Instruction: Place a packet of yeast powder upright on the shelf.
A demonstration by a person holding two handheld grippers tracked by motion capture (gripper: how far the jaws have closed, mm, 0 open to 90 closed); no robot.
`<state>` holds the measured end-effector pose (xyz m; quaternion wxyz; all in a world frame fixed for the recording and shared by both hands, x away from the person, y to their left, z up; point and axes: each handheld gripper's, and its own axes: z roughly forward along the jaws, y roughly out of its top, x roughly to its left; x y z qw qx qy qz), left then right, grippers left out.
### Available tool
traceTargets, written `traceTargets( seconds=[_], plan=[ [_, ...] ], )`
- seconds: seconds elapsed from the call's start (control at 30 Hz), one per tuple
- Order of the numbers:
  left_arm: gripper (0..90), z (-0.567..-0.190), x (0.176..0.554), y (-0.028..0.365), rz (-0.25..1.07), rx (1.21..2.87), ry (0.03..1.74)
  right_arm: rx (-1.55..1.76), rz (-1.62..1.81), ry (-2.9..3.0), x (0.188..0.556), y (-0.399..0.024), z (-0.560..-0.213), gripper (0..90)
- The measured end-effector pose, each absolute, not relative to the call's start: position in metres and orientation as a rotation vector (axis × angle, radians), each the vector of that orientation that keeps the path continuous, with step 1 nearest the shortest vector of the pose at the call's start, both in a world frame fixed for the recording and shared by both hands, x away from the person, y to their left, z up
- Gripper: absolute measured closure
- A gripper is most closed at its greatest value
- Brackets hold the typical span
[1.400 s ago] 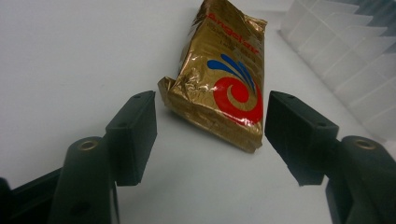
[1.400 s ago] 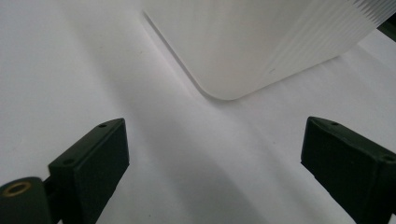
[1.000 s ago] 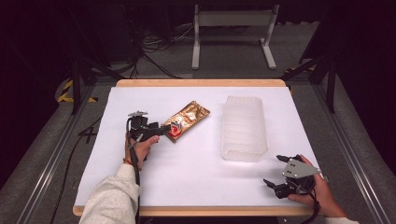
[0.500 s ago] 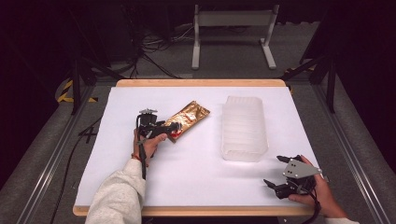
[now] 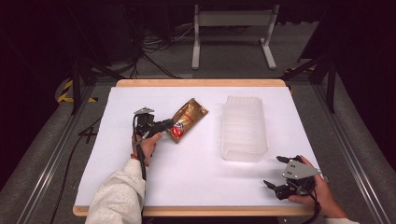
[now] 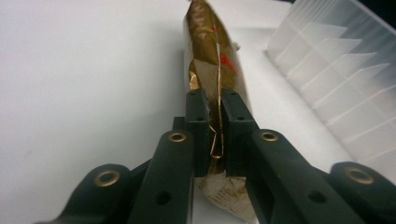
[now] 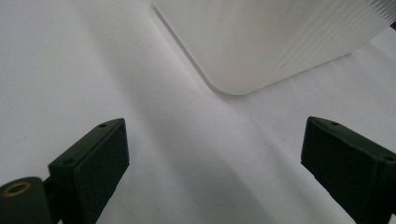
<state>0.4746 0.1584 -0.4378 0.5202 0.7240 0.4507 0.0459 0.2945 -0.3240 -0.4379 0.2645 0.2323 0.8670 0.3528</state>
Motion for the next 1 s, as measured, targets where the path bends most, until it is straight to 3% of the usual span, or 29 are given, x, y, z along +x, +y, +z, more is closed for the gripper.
traceTargets(
  seconds=[0.4, 0.57, 0.83, 1.0],
  plan=[
    [86.6, -0.406, 0.453, 0.161, 0.248, 1.766, 0.875, 0.628, 0.957, 2.339, 0.293, -0.324, -0.437, 8.2],
    [86.6, -0.388, 0.439, 0.156, 0.353, 1.852, 0.759, 0.627, 0.958, 2.34, 0.293, -0.324, -0.436, 8.2],
    [86.9, -0.372, 0.426, 0.149, 0.401, 1.847, 0.669, 0.622, 0.954, 2.344, 0.293, -0.323, -0.437, 8.2],
    [87.3, -0.349, 0.419, 0.147, 0.405, 1.851, 0.527, 0.634, 0.963, 2.341, 0.293, -0.323, -0.436, 8.2]
  ],
)
